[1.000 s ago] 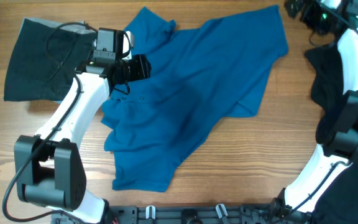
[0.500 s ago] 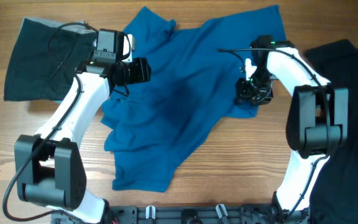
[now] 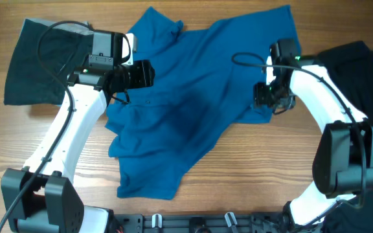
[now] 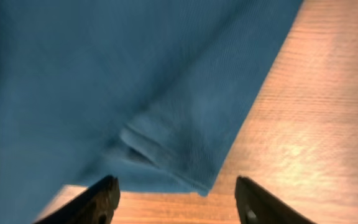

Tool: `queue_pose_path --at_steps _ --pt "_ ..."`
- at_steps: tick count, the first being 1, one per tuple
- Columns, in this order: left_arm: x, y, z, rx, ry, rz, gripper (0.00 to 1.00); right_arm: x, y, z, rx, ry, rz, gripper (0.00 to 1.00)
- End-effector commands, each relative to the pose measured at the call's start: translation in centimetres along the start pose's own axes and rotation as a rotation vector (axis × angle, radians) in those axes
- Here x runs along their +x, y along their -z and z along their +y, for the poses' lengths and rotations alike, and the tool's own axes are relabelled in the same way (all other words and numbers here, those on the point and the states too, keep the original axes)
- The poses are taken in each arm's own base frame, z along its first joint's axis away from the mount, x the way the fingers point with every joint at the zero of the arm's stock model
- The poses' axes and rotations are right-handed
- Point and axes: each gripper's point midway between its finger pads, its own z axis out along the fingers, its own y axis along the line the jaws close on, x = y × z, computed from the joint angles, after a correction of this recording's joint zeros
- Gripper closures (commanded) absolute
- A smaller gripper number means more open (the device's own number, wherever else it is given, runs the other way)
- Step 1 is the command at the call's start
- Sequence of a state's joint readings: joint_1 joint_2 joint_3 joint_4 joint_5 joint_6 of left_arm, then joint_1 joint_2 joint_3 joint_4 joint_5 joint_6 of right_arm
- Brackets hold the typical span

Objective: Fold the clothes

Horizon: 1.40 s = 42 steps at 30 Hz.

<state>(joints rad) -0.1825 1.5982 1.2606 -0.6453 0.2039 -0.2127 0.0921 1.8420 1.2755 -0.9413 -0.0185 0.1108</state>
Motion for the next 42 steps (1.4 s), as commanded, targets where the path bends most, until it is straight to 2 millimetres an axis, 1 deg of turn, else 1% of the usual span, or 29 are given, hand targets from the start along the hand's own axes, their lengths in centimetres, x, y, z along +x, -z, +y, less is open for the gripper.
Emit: queue_pose_path --at_steps 1,3,5,6,7,8,10,11,12,13,14,15,17,18,20,22,23,26,28,31,32,33,35,36,37,38,39,40,42 --pt "0.4 0.3 0.5 -0.037 -0.025 0.014 0.31 1.3 -2.4 -0.2 0.006 -0.019 0.024 0.35" --pt "1.0 0.2 0.7 -0.044 -0.020 0.041 0.34 1.5 -3.0 -0.2 0.005 -0.021 0.018 0.36" --pt "1.7 -0.2 1.0 -0.052 -0.015 0.068 0.35 1.1 -3.2 -0.1 -0.002 -0.031 -0.005 0.50" --pt "2.1 -0.5 1.2 -0.055 -0.013 0.080 0.35 0.9 -3.2 0.0 -0.006 -0.047 -0.011 0.53" --pt "2.5 -0.9 1.4 -0.060 -0.010 0.094 0.35 1.0 -3.3 0.2 -0.018 -0.046 -0.009 0.48" --pt "2.9 -1.2 1.7 -0.068 -0.008 0.107 0.35 1.3 -3.6 0.1 -0.016 -0.044 -0.004 0.37" --pt "4.2 -2.0 2.2 -0.080 -0.001 0.143 0.35 2.4 -4.5 0.0 -0.014 -0.045 0.016 0.35" --pt "4.7 -2.3 2.5 -0.084 0.003 0.160 0.35 2.7 -4.8 -0.1 -0.007 -0.044 0.021 0.41" --pt "5.3 -2.8 2.7 -0.090 0.007 0.180 0.35 2.4 -4.7 -0.7 0.027 -0.045 0.009 0.55" --pt "5.5 -3.0 2.8 -0.092 0.009 0.190 0.35 1.9 -4.2 -1.4 0.059 -0.052 -0.002 0.74" --pt "5.6 -3.2 2.9 -0.094 0.010 0.197 0.35 1.7 -3.3 -2.3 0.102 -0.076 -0.002 0.92" --pt "5.7 -3.3 2.9 -0.095 0.010 0.198 0.35 1.2 -1.1 -4.0 0.184 -0.121 -0.007 0.96" --pt "5.7 -3.3 2.9 -0.095 0.010 0.198 0.34 0.4 3.4 -5.9 0.263 -0.162 -0.045 0.96" --pt "5.9 -3.5 3.0 -0.097 0.012 0.205 0.35 -0.1 7.7 -7.1 0.304 -0.224 -0.102 0.96" --pt "7.0 -3.9 3.5 -0.104 0.017 0.233 0.35 -0.6 12.6 -7.9 0.297 -0.262 -0.197 0.94" --pt "9.0 -4.4 4.1 -0.117 0.026 0.278 0.35 0.3 15.2 -8.8 0.298 -0.293 -0.230 0.93" --pt "9.8 -4.5 4.4 -0.122 0.030 0.296 0.35 1.0 15.4 -9.4 0.313 -0.319 -0.218 0.92" --pt "11.4 -4.7 4.9 -0.132 0.037 0.334 0.28 3.5 15.2 -11.1 0.364 -0.375 -0.125 0.89" --pt "11.2 -4.8 4.9 -0.130 0.035 0.325 0.25 4.9 15.2 -11.8 0.376 -0.393 -0.070 0.38" --pt "11.1 -4.7 5.4 -0.160 0.030 0.318 0.21 5.0 15.3 -13.1 0.391 -0.459 -0.083 0.30" --pt "10.7 -4.7 6.0 -0.197 0.022 0.302 0.20 3.9 15.0 -12.5 0.332 -0.457 -0.115 0.30" --pt "10.0 -4.8 6.2 -0.206 0.019 0.276 0.18 1.8 14.6 -10.2 0.179 -0.370 -0.165 0.30" --pt "7.7 -5.0 5.3 -0.170 0.018 0.199 0.18 -2.1 14.9 -5.6 -0.101 -0.244 -0.287 0.38" --pt "6.8 -5.2 5.0 -0.159 0.015 0.164 0.23 -3.7 15.2 -3.5 -0.212 -0.209 -0.347 0.51" --pt "5.2 -5.7 4.7 -0.140 0.005 0.100 0.52 -4.7 14.5 -3.0 -0.230 -0.222 -0.373 0.80" --pt "4.5 -6.0 4.5 -0.132 0.001 0.070 0.72 -5.3 13.3 -2.9 -0.218 -0.265 -0.370 0.92" --pt "3.8 -6.7 4.7 -0.138 0.005 0.043 0.86 -5.6 11.8 -3.3 -0.195 -0.295 -0.357 0.93" --pt "3.5 -7.7 5.6 -0.178 0.052 0.021 0.95 -5.4 8.5 -4.6 -0.125 -0.366 -0.298 0.95" --pt "3.9 -9.6 6.3 -0.190 0.069 0.030 0.94 -4.1 3.9 -5.8 -0.057 -0.435 -0.175 0.96"
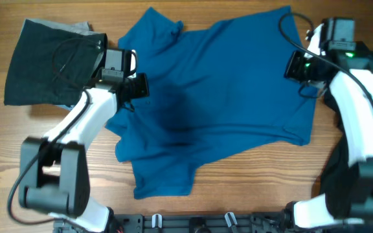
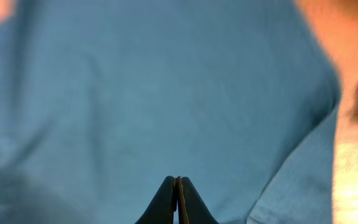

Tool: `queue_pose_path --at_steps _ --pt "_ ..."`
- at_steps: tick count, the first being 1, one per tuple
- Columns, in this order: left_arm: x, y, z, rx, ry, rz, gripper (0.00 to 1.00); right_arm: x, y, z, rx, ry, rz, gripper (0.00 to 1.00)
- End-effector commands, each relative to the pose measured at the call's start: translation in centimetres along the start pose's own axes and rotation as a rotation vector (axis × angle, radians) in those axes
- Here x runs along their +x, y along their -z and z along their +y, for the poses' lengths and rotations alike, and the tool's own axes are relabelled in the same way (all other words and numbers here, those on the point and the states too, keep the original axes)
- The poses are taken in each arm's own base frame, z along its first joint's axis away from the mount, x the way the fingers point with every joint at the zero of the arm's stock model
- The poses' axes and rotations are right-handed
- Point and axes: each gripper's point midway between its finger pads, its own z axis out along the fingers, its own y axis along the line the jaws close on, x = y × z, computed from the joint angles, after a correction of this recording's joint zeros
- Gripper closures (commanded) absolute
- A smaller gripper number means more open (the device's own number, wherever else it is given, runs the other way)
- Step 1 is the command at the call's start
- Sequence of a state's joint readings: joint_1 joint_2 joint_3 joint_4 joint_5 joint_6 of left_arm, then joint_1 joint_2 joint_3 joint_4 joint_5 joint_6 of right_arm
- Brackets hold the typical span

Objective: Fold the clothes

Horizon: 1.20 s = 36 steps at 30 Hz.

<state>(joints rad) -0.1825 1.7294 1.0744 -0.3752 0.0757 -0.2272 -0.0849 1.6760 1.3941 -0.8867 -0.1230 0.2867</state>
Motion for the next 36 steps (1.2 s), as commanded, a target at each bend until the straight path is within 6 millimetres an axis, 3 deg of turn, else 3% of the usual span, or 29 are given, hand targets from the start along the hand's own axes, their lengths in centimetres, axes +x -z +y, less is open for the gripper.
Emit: queue_pose_path --at_steps 1,3,5,7,10,12,14,16,18,20,23,25,26,28,29,31,34,36 --pt "0.8 -4.0 1.3 -0.055 0.049 0.026 0.86 4.2 -6.9 -3.7 0.140 -0.126 0.200 0.96" --pt "1.0 -5.5 1.5 -0.056 0.062 0.028 0.73 6.6 -10.0 -5.5 0.198 -0.207 0.317 0.96" --pt "0.5 -5.7 1.4 -0.049 0.076 0.008 0.55 9.7 -11.5 -9.2 0.345 -0.304 0.438 0.96" --pt "0.2 -5.6 1.3 -0.045 0.078 -0.005 0.45 12.9 -10.3 -15.8 0.633 -0.389 0.544 0.96" --pt "0.1 -5.6 1.3 -0.043 0.077 -0.009 0.34 13.8 -8.7 -19.7 0.654 -0.527 0.587 0.96" --pt "-0.4 -5.6 1.1 -0.037 0.076 -0.026 0.31 13.3 -7.8 -20.6 0.593 -0.524 0.585 0.96" --pt "-1.1 -5.6 0.5 -0.002 0.073 -0.054 0.30 11.8 -7.2 -19.7 0.504 -0.472 0.541 0.94" --pt "-1.7 -5.6 -0.5 0.051 0.071 -0.073 0.40 9.0 -6.0 -17.2 0.359 -0.421 0.439 0.87" --pt "-2.2 -5.6 -0.6 0.057 0.087 -0.091 0.75 5.3 -3.9 -13.6 0.168 -0.352 0.281 0.80" --pt "-2.2 -6.6 -0.2 0.038 0.088 -0.104 0.92 2.2 -1.1 -10.5 0.015 -0.300 0.132 0.79" --pt "-0.3 -10.9 1.0 0.019 0.107 -0.070 0.94 -0.6 2.8 -6.8 -0.140 -0.237 -0.026 0.79" --pt "0.2 -14.0 1.6 0.016 0.111 -0.069 0.93 -0.4 3.1 -4.8 -0.168 -0.182 -0.027 0.79" --pt "-0.5 -15.3 1.8 0.015 0.116 -0.078 0.93 0.0 2.7 -3.4 -0.178 -0.123 -0.013 0.79" --pt "-5.5 -16.8 1.7 0.033 0.138 -0.162 0.93 0.5 2.2 -0.1 -0.211 0.000 -0.003 0.79" --pt "-13.8 -15.9 0.8 0.066 0.142 -0.296 0.92 1.2 1.9 2.6 -0.220 0.081 0.001 0.79" --pt "-20.2 -12.7 -0.8 0.094 0.126 -0.396 0.92 1.5 1.5 3.8 -0.185 0.100 -0.004 0.78" --pt "-25.9 -7.2 -2.8 0.087 0.000 -0.455 0.88 1.4 1.2 4.1 -0.147 0.078 -0.018 0.71" --pt "-26.3 -3.7 -3.1 0.057 -0.026 -0.373 0.75 1.0 0.6 2.6 -0.072 0.050 -0.030 0.64"
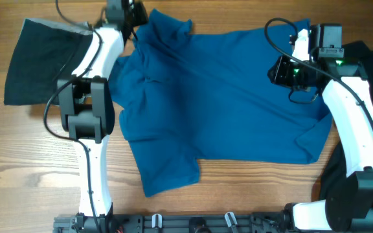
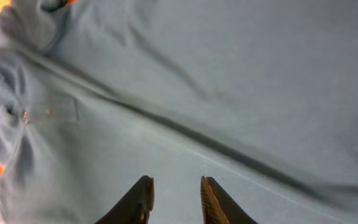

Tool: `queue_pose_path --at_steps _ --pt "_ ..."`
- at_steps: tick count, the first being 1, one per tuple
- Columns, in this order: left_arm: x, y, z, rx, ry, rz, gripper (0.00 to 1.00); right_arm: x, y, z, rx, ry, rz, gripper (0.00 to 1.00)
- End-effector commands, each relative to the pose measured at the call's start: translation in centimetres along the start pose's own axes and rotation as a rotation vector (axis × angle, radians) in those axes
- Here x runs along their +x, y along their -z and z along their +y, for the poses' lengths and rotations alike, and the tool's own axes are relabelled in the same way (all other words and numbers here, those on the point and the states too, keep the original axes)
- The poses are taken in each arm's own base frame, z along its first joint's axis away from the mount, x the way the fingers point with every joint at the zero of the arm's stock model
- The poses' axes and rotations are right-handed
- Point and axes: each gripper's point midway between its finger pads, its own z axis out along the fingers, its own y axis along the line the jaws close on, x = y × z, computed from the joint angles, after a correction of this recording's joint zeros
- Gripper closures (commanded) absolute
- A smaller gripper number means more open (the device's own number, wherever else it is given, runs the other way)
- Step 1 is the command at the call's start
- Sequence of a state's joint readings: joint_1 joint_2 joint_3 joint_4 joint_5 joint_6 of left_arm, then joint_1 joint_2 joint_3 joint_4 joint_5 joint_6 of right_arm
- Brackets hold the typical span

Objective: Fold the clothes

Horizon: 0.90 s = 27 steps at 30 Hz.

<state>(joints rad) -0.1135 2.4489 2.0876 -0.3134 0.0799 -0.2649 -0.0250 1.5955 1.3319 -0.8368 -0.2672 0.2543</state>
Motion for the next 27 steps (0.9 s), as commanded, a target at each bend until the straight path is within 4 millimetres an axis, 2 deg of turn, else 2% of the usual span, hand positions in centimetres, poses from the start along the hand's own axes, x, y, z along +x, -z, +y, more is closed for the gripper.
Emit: queue_pose_path --at_steps 1,3,4,5,6,7,9,10,12,13,15,18,20,21,22,23,24,26,27 --pt "-4.7 5.7 -2.3 -0.010 -0.087 0.023 0.67 -0.4 -0.9 -2.5 0.116 -0.049 -0.009 0.64" --pt "-3.6 9.4 -2.2 -0.043 -0.078 0.135 0.58 0.4 -1.9 -3.0 0.128 -0.068 0.039 0.64" --pt "-1.9 11.7 -1.8 -0.072 -0.070 0.230 0.57 1.1 -2.4 -3.1 0.131 -0.093 0.073 0.64" --pt "-0.5 13.1 -1.4 -0.093 -0.061 0.300 0.64 1.7 -2.8 -3.2 0.132 -0.100 0.103 0.64" --pt "3.2 15.1 -0.3 -0.154 -0.010 0.467 0.82 2.4 -3.1 -3.4 0.137 -0.107 0.136 0.64" --pt "5.8 15.5 0.6 -0.193 0.018 0.567 0.87 2.9 -3.2 -3.6 0.144 -0.112 0.158 0.64" --pt "11.1 14.8 2.3 -0.248 0.045 0.733 0.92 3.1 -3.2 -3.7 0.146 -0.114 0.168 0.64" --pt "12.9 14.0 2.9 -0.264 0.056 0.767 0.93 3.1 -3.2 -3.7 0.146 -0.113 0.168 0.64" --pt "16.7 12.1 4.3 -0.291 0.084 0.813 0.96 3.1 -3.2 -3.6 0.146 -0.113 0.167 0.64" --pt "19.9 10.4 5.4 -0.291 0.095 0.826 0.96 3.1 -3.2 -3.7 0.146 -0.113 0.166 0.64" --pt "21.3 8.8 5.9 -0.275 0.093 0.792 0.96 3.0 -3.3 -3.6 0.146 -0.112 0.163 0.64" --pt "21.7 5.6 6.4 -0.230 0.085 0.666 0.96 2.8 -3.3 -3.7 0.148 -0.112 0.155 0.64" --pt "19.9 3.1 6.7 -0.200 0.076 0.529 0.96 2.3 -3.4 -3.6 0.141 -0.109 0.136 0.64" --pt "18.3 2.2 6.4 -0.175 0.074 0.457 0.96 2.1 -3.4 -3.5 0.139 -0.106 0.126 0.64" --pt "15.7 1.2 5.7 -0.128 0.074 0.360 0.94 1.8 -3.5 -3.5 0.136 -0.103 0.116 0.64" --pt "13.2 0.9 4.9 -0.096 0.072 0.299 0.94 1.7 -3.5 -3.4 0.135 -0.103 0.111 0.64" --pt "11.9 0.9 4.4 -0.087 0.069 0.275 0.94 1.7 -3.5 -3.4 0.134 -0.102 0.110 0.64" --pt "8.5 2.2 3.1 -0.076 0.034 0.266 0.95 1.7 -3.5 -3.5 0.135 -0.101 0.110 0.64" --pt "6.7 3.5 2.4 -0.079 0.031 0.277 0.95 1.7 -3.5 -3.5 0.137 -0.100 0.113 0.64"
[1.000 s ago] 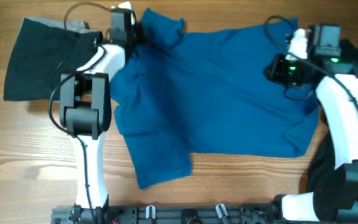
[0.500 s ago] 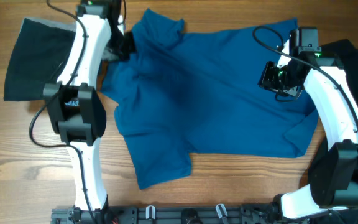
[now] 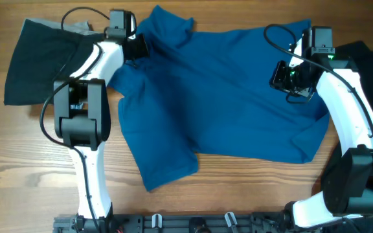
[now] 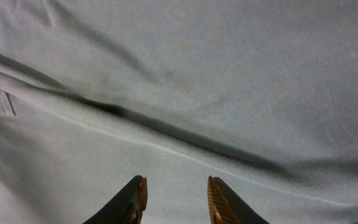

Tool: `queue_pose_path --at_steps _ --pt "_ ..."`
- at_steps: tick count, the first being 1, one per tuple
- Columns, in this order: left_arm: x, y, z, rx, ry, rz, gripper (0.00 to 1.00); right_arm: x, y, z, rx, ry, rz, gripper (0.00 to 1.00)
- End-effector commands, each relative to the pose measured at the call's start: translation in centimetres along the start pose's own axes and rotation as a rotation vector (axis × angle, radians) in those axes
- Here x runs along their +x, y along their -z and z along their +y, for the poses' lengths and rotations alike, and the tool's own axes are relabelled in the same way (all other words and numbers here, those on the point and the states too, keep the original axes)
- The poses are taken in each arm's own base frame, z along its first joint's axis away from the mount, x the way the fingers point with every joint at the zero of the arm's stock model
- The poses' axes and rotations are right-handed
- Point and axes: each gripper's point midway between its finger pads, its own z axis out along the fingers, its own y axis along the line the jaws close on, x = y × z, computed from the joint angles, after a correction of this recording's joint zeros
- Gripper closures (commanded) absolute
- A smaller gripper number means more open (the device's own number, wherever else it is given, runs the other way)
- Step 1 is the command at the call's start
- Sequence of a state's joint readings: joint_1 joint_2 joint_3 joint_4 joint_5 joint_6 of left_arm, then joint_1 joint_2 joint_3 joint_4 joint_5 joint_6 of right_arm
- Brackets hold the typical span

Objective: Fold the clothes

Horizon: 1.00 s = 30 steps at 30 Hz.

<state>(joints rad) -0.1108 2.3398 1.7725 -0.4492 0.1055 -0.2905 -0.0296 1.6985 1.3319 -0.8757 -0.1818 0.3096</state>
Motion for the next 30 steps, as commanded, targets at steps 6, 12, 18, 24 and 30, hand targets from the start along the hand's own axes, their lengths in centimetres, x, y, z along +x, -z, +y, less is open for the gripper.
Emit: queue_pose_path --at_steps 6,12,18,24,30 --pt "-4.2 16.0 -1.8 -0.062 -0.050 0.070 0.71 0.3 -0.2 -1.1 0.047 -0.027 0.018 0.64" --pt "6.8 17.2 2.2 -0.217 -0.021 0.461 0.92 0.3 2.2 -12.4 0.202 -0.360 0.028 0.54" --pt "16.2 10.1 6.3 -0.316 0.050 0.586 0.96 1.9 2.6 -13.0 0.140 -0.319 0.105 0.54" --pt "20.1 10.0 15.9 -0.644 0.301 0.529 0.96 2.1 2.5 -12.4 0.112 -0.280 0.117 0.53" --pt "19.2 10.7 21.4 -0.651 0.537 0.481 0.96 2.0 1.9 -11.0 0.152 -0.194 0.118 0.48"
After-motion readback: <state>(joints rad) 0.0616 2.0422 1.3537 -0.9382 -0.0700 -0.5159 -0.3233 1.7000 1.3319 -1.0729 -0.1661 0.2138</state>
